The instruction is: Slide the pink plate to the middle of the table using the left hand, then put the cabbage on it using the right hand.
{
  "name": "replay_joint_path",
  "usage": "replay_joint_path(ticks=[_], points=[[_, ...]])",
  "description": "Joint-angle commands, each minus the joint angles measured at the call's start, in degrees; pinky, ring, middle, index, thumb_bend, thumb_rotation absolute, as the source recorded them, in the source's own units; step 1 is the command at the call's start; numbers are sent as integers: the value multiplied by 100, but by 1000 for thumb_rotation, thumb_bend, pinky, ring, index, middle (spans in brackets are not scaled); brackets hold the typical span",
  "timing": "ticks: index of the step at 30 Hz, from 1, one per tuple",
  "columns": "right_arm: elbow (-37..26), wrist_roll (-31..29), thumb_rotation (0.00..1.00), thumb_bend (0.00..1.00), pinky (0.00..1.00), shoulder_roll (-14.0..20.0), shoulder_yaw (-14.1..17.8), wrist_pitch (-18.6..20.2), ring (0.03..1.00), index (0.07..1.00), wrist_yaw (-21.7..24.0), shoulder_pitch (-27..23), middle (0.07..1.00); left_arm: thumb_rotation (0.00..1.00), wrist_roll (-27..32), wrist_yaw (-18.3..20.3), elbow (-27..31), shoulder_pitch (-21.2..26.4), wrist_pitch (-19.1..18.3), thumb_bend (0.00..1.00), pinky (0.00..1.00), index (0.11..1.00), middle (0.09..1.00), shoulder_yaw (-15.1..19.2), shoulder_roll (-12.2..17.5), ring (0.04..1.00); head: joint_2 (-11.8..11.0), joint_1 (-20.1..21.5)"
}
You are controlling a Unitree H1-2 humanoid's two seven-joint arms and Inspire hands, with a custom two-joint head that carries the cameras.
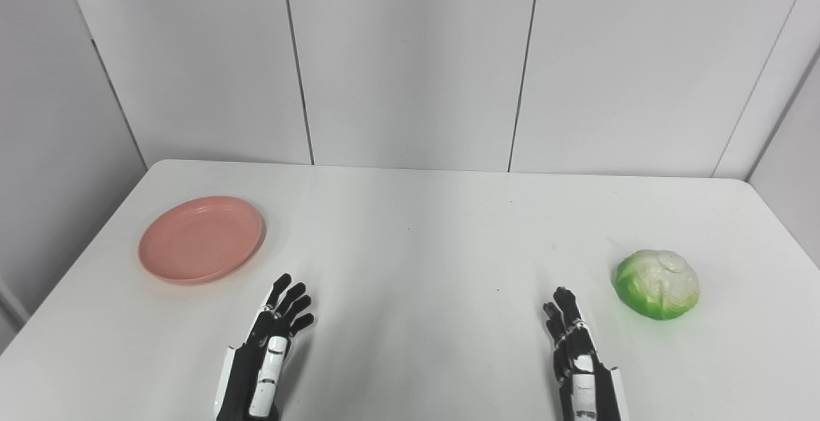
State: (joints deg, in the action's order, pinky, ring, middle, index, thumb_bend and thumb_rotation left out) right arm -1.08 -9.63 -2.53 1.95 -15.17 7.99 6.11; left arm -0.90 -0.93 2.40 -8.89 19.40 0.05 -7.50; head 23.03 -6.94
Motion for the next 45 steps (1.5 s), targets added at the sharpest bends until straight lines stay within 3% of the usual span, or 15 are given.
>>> replay_joint_path(ticks=[1,9,13,21,28,45], points=[[152,8,1000,775,1000,157,88,364,947,927,-98,308,964,818,202,-14,317,-110,-47,633,809,843,879,81,110,875,-7,6],[171,79,1000,776,994,112,40,341,938,911,-127,316,954,833,212,44,802,587,-287,767,764,789,823,273,345,821,-25,56],[191,129,1000,778,991,96,10,327,935,905,-125,319,951,850,184,-3,923,1025,-526,822,766,834,839,405,520,835,-23,75],[173,155,1000,783,980,74,-21,369,927,896,-109,309,944,853,211,-117,801,1710,-677,827,808,863,863,607,834,857,-8,103],[142,158,1000,798,972,79,-48,423,923,902,-102,314,943,844,300,-133,662,2156,-902,870,766,873,873,780,956,856,11,119],[40,165,1000,803,958,91,-77,485,914,907,-89,369,935,847,167,-188,-97,3149,-768,941,723,896,880,1078,1643,851,61,147]])
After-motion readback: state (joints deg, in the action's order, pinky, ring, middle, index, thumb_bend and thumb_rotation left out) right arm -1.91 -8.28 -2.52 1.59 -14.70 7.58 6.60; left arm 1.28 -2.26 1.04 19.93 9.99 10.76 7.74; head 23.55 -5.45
